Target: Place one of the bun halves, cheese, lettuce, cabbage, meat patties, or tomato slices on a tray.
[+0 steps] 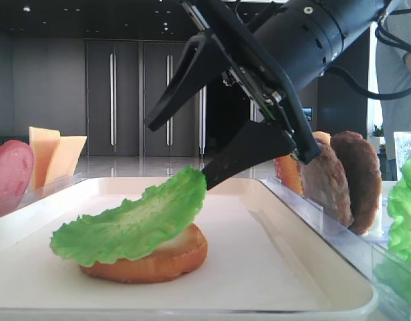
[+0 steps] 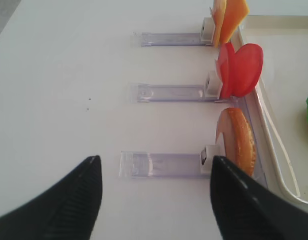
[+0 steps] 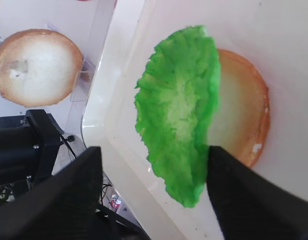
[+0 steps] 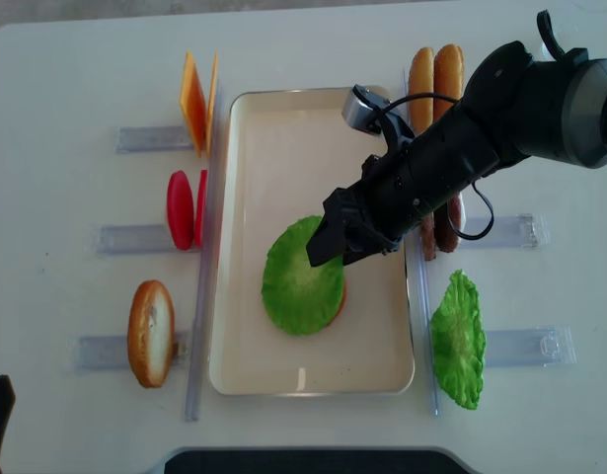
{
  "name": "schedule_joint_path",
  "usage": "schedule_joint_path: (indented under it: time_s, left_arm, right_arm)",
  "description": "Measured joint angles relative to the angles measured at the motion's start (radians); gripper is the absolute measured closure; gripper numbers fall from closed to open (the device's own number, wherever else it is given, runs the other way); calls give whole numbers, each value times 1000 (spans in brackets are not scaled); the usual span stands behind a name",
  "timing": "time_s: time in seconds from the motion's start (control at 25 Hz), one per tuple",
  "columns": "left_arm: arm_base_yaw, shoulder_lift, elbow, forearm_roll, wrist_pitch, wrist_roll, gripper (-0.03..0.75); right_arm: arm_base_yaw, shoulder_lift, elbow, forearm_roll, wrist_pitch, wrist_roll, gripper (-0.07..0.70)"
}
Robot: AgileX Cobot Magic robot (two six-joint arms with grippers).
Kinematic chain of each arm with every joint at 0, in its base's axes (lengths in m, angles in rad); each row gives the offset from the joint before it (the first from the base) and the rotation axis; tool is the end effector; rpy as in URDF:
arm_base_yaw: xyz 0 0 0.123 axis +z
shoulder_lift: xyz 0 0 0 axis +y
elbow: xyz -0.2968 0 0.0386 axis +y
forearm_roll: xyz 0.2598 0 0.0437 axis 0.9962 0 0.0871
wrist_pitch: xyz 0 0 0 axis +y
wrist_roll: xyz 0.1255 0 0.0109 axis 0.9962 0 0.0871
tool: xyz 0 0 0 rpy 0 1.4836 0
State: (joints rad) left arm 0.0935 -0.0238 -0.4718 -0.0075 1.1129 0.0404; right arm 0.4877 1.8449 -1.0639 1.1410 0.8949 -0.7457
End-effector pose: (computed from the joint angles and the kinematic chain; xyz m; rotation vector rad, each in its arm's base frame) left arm 0.0188 0.0009 0.2528 -0.0552 2.1010 0.0715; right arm 0.2824 0.2510 0.1646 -0.6350 2.6985 1.2690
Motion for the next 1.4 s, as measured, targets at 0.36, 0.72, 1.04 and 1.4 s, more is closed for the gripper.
schedule_joint_path:
  time_s: [0.36,0.72,1.04,1.4]
  left_arm:
    - [0,0,0,0,0,0,201]
    - [0,0,0,0,0,0,201]
    - [0,0,0,0,0,0,201]
    - [0,0,0,0,0,0,201]
  right_arm:
    - [0,0,0,-67,2,74,59]
    - [0,-45,0,-75,13,90,53]
    - [0,-127,-5,-55,39,133,51]
    - [0,-198,-178,-144,111,299,51]
